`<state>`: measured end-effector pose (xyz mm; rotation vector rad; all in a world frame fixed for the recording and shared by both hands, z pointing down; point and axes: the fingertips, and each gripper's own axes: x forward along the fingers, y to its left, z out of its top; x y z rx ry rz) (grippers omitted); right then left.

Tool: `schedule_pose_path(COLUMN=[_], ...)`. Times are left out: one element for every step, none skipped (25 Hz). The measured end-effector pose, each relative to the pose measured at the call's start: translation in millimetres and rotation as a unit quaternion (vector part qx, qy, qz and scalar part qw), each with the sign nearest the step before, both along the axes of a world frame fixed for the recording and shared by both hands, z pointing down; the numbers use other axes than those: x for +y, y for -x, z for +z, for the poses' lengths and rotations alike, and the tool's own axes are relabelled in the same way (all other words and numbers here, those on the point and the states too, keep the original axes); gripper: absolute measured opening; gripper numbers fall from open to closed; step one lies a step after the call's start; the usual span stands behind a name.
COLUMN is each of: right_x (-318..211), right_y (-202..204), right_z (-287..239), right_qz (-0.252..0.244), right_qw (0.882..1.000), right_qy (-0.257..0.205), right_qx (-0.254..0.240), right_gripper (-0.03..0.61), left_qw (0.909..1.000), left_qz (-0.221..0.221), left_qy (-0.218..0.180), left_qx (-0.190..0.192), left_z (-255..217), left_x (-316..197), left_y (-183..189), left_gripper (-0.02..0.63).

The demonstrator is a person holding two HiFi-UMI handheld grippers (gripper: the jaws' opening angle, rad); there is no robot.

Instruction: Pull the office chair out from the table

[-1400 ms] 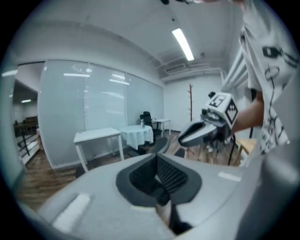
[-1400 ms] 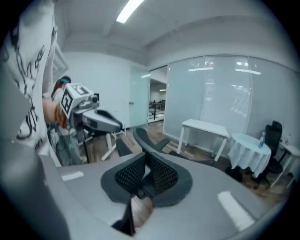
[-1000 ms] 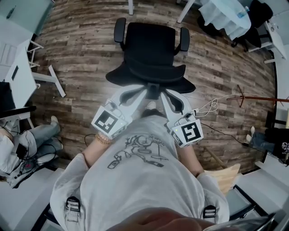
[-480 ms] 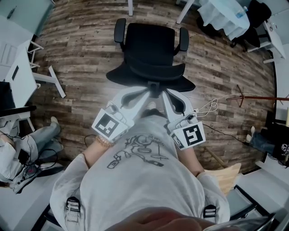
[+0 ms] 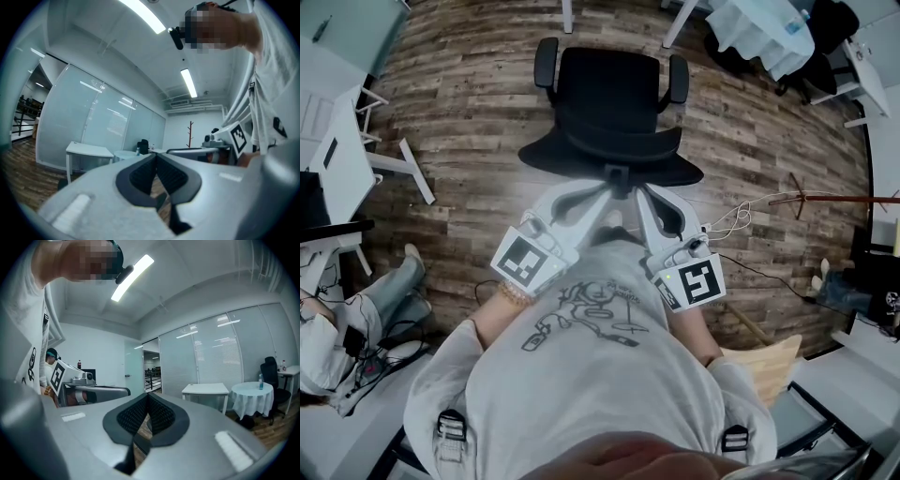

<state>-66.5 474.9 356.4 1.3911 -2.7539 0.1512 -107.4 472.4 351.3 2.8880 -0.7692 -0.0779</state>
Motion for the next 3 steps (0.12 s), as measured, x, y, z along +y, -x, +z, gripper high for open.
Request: schedule_pose_path(right_x=[0.2,0.3,0.5], right_y=[0.4,0.9,1.3], right_z=[0.4,0.7,1.0], right_qz=[0.000,0.000,-0.001], right_qw=[1.000,1.000,1.000], right_qy=[0.000,0.000,0.000], right_qx=[-0.001,-0.001,-0.001], right_gripper=[0.006,0.006,0.006], left_qw=[1.0000,1.0000,1.0000], left_qz=[0.000,-0.001,-0.001], left_qy=[0.001,0.002,0.003], left_qx=[0.000,0.000,0.000], left_z=[0.4,0.9,1.3], left_x=[0.2,0.4,0.6], left_y=[0.3,0.8,1.3], left_gripper=[0.005,0.005,0.005])
